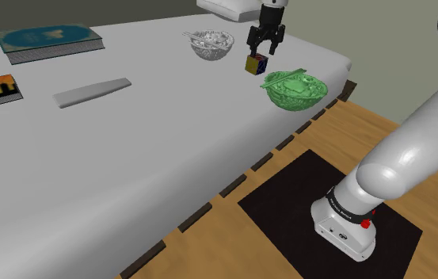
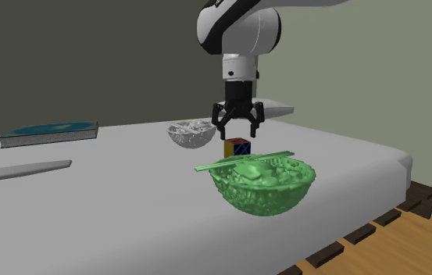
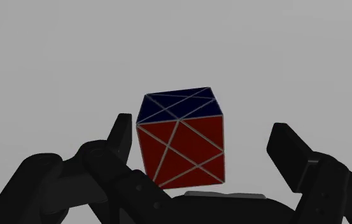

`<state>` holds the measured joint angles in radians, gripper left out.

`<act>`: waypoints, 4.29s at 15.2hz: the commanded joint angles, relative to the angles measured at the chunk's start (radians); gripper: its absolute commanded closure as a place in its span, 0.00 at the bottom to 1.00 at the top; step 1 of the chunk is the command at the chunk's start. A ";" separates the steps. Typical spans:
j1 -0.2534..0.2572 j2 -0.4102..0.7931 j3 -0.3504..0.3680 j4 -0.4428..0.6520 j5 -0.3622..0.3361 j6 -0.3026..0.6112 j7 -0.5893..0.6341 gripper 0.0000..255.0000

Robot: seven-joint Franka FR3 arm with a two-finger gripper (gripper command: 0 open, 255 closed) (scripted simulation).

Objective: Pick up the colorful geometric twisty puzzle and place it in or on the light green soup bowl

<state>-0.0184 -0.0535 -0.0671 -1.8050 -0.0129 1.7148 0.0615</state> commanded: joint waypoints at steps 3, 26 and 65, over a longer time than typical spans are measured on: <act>-0.007 0.130 -0.007 0.132 -0.005 -0.025 -0.011 0.00; -0.007 0.124 -0.007 0.037 -0.006 0.064 -0.010 1.00; 0.011 -0.002 0.007 0.329 -0.013 -0.354 0.013 1.00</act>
<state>-0.0122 0.0000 -0.0649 -1.4051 -0.0230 1.3453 0.0649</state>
